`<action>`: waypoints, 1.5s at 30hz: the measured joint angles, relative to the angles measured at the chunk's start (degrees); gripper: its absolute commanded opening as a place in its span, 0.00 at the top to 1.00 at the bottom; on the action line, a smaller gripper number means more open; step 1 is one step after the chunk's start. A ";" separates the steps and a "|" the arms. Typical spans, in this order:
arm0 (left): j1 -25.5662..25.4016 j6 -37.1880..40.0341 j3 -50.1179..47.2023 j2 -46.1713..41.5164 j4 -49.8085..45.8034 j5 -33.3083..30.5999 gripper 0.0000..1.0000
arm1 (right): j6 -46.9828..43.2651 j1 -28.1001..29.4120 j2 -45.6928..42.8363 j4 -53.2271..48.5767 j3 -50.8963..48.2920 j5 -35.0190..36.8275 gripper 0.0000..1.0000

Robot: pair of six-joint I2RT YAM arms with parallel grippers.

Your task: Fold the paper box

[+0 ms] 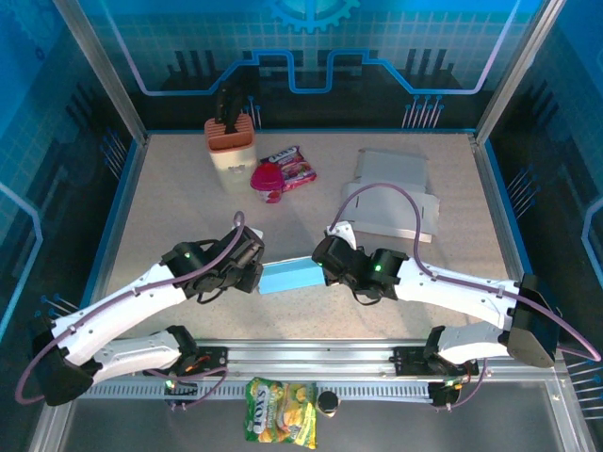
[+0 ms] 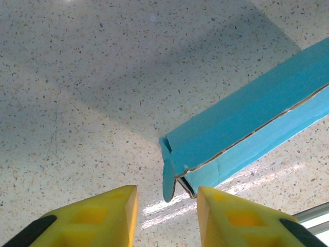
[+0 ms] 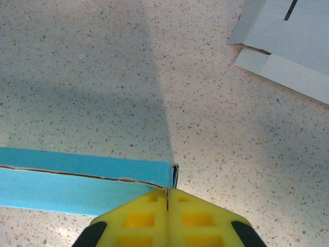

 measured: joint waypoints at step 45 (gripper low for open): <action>-0.04 -12.00 1.07 4.52 1.81 -0.24 1.00 | 0.44 0.00 0.04 -0.07 0.00 0.09 1.00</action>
